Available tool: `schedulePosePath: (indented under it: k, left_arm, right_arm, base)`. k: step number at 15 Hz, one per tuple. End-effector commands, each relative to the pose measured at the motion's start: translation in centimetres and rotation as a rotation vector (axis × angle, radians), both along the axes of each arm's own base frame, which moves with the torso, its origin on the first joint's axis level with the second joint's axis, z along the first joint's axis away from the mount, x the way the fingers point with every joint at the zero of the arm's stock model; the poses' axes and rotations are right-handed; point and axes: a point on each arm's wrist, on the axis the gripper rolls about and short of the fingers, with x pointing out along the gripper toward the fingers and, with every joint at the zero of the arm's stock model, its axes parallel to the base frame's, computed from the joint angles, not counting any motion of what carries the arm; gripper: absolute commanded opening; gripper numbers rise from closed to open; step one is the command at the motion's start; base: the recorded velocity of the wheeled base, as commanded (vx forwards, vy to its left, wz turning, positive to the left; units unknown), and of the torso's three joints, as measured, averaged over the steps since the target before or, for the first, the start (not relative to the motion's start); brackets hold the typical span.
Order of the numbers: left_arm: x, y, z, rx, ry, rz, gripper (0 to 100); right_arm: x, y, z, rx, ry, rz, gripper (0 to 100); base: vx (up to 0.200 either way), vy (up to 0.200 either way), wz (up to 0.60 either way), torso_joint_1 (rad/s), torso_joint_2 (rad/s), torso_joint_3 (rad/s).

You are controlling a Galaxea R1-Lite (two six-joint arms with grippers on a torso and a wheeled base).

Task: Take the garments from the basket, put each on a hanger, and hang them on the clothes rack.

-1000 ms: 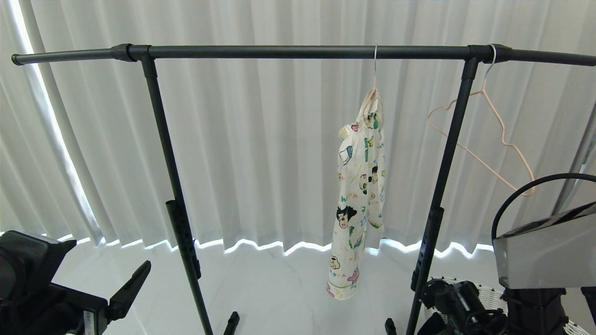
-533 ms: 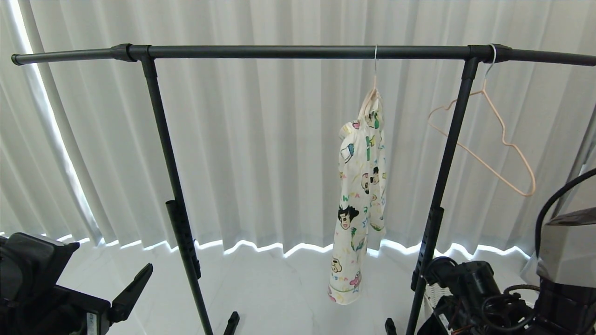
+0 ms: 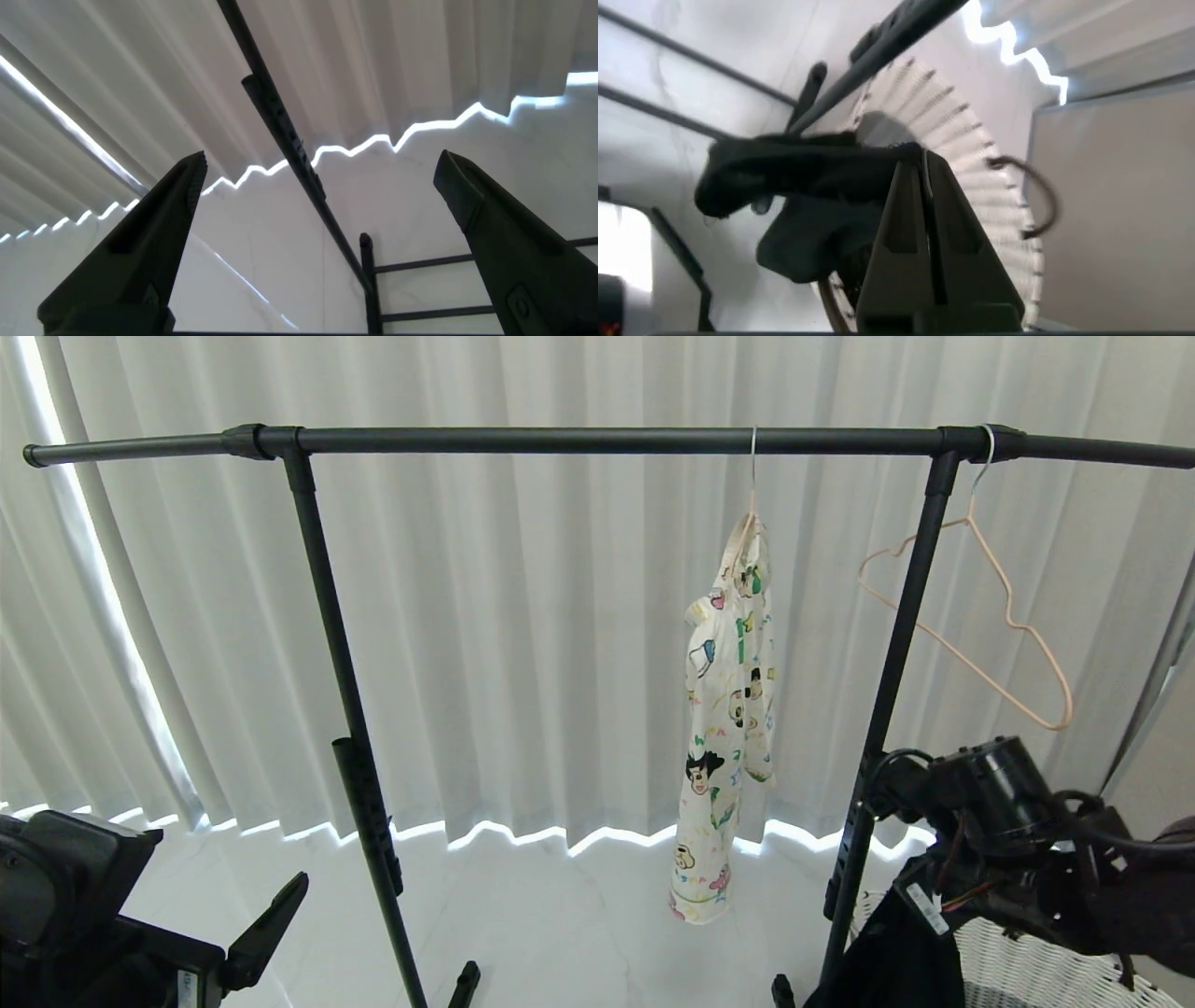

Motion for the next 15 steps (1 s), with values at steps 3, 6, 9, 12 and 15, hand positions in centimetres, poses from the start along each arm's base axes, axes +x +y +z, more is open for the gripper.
schedulePosePath:
  k: [3,6,9,12,15]
  left_arm:
    - [0.2,-0.1,0.0,0.042,0.005,-0.009,100]
    - [0.5,-0.1,0.0,0.049,0.015,-0.004,100]
    - [0.6,-0.2,0.3,0.046,0.005,-0.003,100]
    - [0.7,-0.2,0.5,0.041,-0.005,-0.002,100]
    - [1.0,-0.6,1.3,-0.018,-0.029,-0.080,100]
  right_arm:
    - [-3.6,-0.4,8.0,0.073,-0.114,0.067,0]
    - [-5.4,-0.1,10.3,0.087,-0.130,0.125,0]
    - [-5.8,0.7,11.3,0.104,-0.151,0.170,0]
    - [-5.9,1.4,12.1,0.113,-0.160,0.195,0]
    - [-5.4,2.0,12.8,0.134,-0.179,0.204,0]
  base:
    - [0.000,0.000,0.00,0.000,0.00,0.000]
    - [-0.067,0.000,0.00,0.001,0.00,0.001]
    - [-0.200,0.000,0.00,0.004,0.00,-0.001]
    - [-0.200,0.000,0.00,-0.001,0.00,0.005]
    - [-0.067,0.000,0.00,0.001,0.00,-0.001]
